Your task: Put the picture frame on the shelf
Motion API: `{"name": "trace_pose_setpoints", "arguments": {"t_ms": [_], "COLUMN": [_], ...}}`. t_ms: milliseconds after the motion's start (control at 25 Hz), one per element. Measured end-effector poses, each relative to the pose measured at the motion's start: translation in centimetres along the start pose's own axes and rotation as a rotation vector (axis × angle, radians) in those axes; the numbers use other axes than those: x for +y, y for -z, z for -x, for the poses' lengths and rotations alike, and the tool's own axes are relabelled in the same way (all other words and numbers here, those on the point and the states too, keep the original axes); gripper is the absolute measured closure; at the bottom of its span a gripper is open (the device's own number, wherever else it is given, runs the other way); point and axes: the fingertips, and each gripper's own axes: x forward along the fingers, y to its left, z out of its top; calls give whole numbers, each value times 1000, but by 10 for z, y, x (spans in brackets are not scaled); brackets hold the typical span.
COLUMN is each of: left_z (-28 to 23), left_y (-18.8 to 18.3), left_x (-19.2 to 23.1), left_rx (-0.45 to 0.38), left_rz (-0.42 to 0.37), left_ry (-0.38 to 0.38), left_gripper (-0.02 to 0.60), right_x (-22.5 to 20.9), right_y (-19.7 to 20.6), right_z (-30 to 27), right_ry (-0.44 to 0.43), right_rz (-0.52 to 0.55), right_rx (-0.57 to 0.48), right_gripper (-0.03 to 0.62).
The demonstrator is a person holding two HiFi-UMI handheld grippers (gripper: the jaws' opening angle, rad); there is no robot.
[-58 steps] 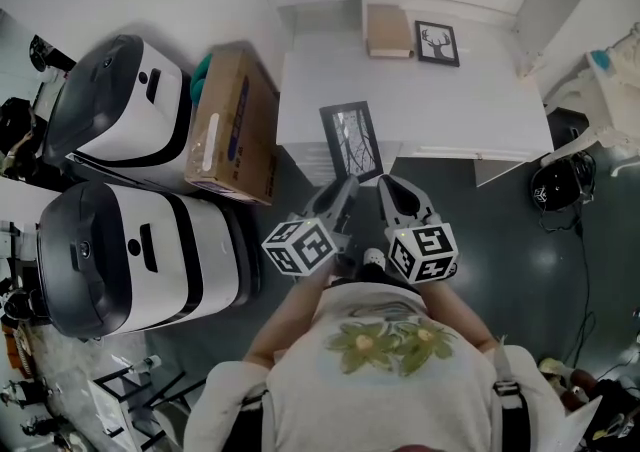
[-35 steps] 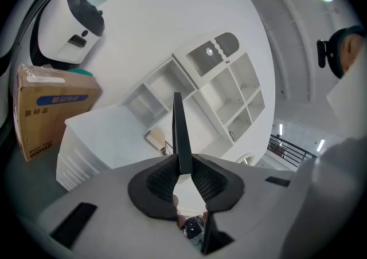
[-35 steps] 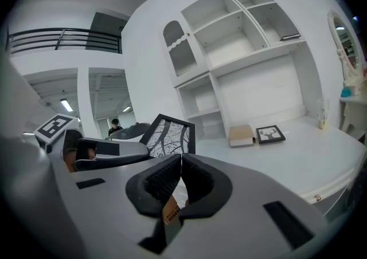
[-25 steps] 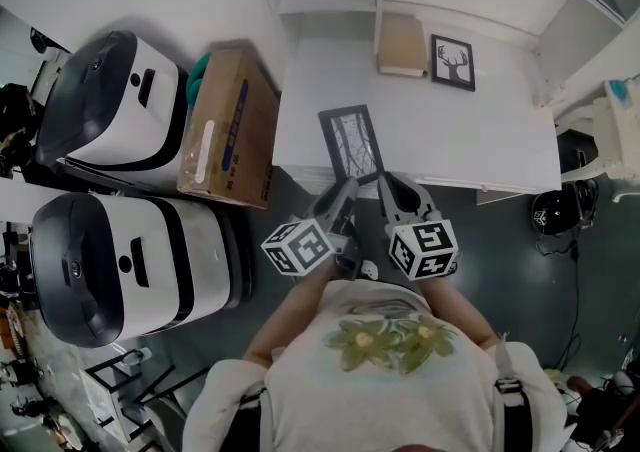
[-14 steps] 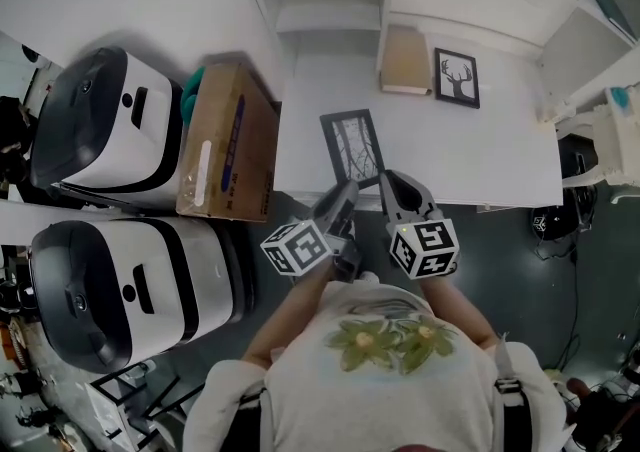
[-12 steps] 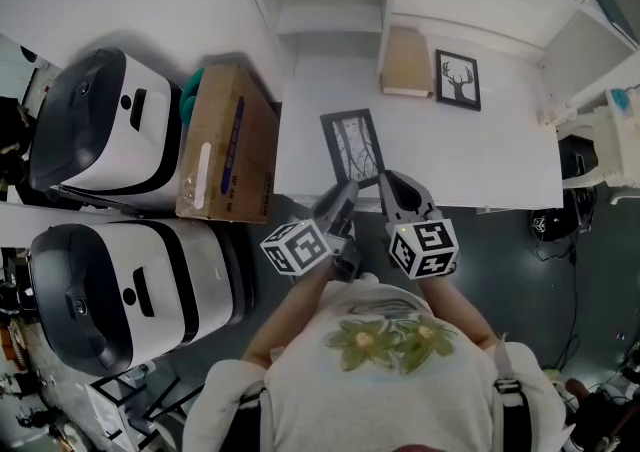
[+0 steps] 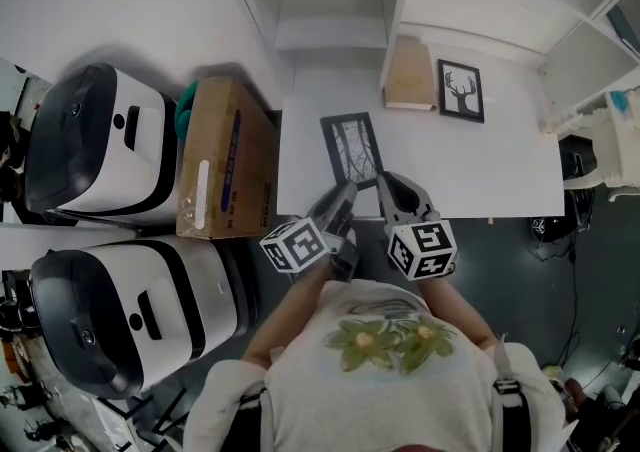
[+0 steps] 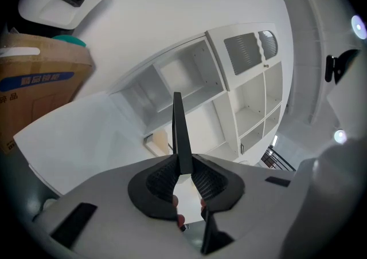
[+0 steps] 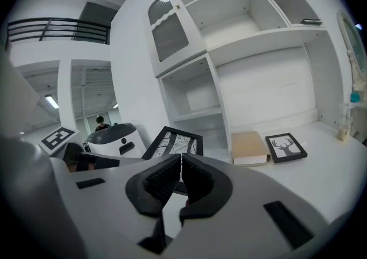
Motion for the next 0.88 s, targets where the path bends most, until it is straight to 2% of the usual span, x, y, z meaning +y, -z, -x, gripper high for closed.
{"name": "trace_pose_setpoints", "arguments": {"t_ms": [520,880], "left_z": [-37,-56], "left_y": [-29,-44], "left_x": [30,46], "left_rx": [75,109], "left_rz": [60,72], "left_ry": [28,33], "left_gripper": [494,494], "right_x": [-21,-24], "right_y": [-17,-20], "right_z": [-45,-69], "right_ry": [76,89], "right_rz": [-12,-10], "right_rx": [-9,-9], "right_gripper": [562,562]}}
